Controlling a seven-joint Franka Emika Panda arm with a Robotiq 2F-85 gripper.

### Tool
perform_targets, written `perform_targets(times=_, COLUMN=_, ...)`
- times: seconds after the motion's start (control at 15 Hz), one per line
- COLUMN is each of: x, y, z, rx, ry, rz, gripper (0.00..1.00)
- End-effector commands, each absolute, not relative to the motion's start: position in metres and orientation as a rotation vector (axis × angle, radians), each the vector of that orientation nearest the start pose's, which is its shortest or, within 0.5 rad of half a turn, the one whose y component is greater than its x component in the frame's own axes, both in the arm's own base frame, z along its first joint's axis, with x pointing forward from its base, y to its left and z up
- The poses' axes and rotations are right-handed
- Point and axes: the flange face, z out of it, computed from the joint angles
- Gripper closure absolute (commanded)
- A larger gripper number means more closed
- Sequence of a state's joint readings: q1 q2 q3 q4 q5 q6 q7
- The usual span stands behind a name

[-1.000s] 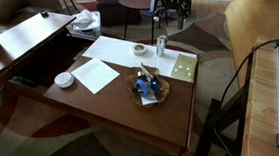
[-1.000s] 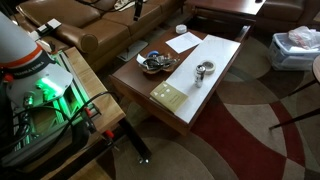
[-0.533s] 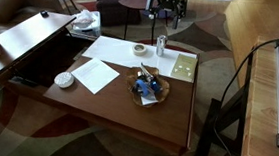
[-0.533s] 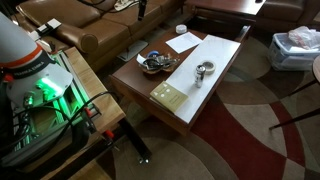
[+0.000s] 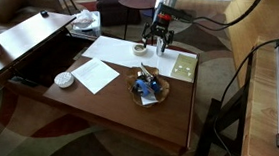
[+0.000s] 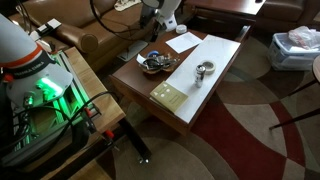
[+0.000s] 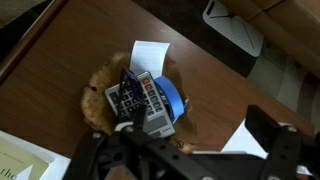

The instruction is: Remove the sunglasses from the wooden bowl and place them on top of the book

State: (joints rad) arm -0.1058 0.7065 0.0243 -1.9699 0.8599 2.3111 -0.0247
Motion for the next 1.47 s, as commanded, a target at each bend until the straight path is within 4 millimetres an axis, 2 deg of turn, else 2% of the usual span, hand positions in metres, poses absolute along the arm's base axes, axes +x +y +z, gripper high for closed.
perform_targets(times=0.0, x=0.572, y=-0.049, z=0.011, rx=-2.328, ry=1.034, rz=0.469, gripper=0.0)
perform_targets(times=0.2, x=0.57, y=-0.063, z=-0.031, rx=-2.285, ry=1.075, rz=0.508, gripper=0.0)
perform_targets(times=0.27, x=0.57, y=-0.067, z=-0.038, rx=-2.258, ry=1.059, rz=0.555, gripper=0.0)
perform_targets(times=0.33, x=0.563, y=-0.06, z=-0.019, rx=-2.322, ry=1.059, rz=0.519, gripper=0.0)
perform_targets(times=0.47, x=0.561, y=-0.064, z=-0.029, rx=-2.312, ry=1.069, rz=0.531, gripper=0.0)
perform_targets(times=0.67, x=0.566, y=-0.061, z=-0.023, rx=-2.317, ry=1.057, rz=0.52, gripper=0.0)
perform_targets(times=0.8, x=0.567, y=-0.058, z=-0.038, rx=-2.305, ry=1.062, rz=0.484, gripper=0.0)
perform_targets(times=1.27, x=0.543, y=-0.045, z=-0.091, rx=-2.265, ry=1.003, rz=0.611, gripper=0.0)
perform_targets(times=1.4, x=0.54, y=-0.034, z=-0.097, rx=-2.26, ry=0.948, rz=0.586, gripper=0.2)
